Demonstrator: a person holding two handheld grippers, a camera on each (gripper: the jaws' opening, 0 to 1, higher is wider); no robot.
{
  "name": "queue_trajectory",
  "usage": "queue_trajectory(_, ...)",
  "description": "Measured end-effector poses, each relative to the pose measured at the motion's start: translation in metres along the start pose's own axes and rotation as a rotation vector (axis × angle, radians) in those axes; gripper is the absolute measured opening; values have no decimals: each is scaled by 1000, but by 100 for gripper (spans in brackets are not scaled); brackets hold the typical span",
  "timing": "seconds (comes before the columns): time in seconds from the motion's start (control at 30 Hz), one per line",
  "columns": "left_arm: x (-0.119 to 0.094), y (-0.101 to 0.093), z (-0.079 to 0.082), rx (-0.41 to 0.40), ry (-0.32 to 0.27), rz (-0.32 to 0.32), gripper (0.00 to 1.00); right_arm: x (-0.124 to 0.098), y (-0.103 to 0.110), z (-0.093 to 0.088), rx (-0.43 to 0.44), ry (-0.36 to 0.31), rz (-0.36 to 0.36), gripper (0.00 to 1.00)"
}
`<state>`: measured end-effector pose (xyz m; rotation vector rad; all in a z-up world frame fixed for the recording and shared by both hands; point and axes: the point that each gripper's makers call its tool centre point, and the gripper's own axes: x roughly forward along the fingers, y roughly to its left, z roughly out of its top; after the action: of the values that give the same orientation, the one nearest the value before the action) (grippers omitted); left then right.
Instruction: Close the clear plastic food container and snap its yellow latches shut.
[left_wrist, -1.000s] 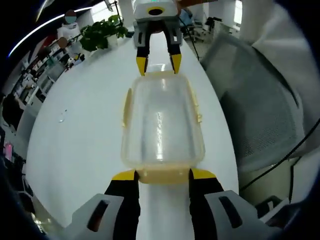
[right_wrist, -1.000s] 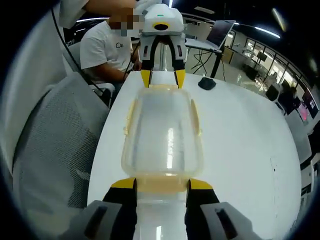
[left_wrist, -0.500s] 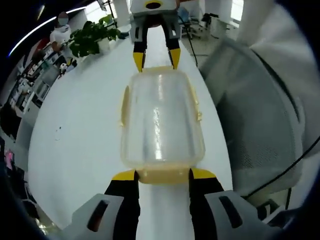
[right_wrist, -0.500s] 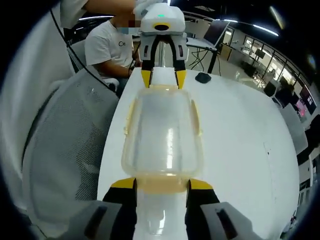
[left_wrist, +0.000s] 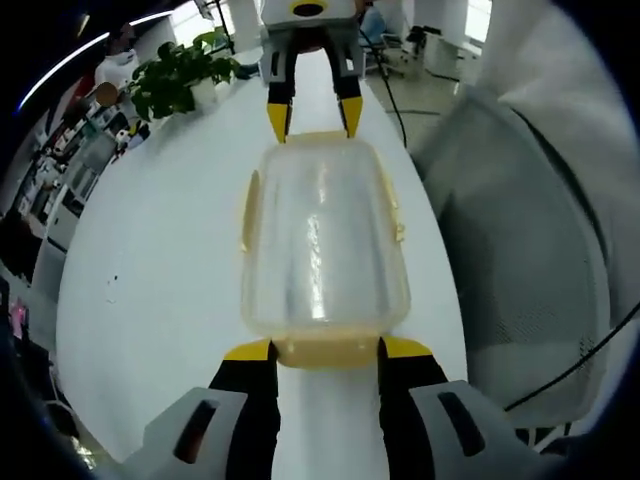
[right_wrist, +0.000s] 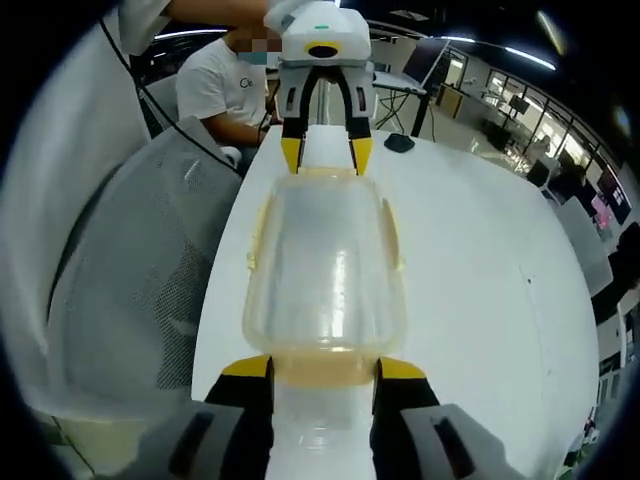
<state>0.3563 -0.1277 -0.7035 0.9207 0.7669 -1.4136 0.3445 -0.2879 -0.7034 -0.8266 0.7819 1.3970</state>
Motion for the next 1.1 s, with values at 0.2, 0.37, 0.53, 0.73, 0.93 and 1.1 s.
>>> queue_trajectory(0.2,14,5,17,-8,0,-1,36,-9,-5,-20,-2,4,7,35)
queue_trajectory(0.37,24,7,29,-7,-3,8,36,-15,-8,-36,-7,17,7,35)
queue_trajectory(0.53,35,11,37,-14,7,-5,36,-17,-9,-48,-3,18,11,35)
queue_trajectory(0.73,46,14,44,-10,17,-8,36,-20,-12,-60,2,33,15,35)
queue_trajectory(0.93,54,15,50,-19,13,-14,36,-20,-13,-71,0,45,19,36)
queue_trajectory(1.1,59,13,52,-27,17,-23,36,-17,-13,-77,-7,53,22,36)
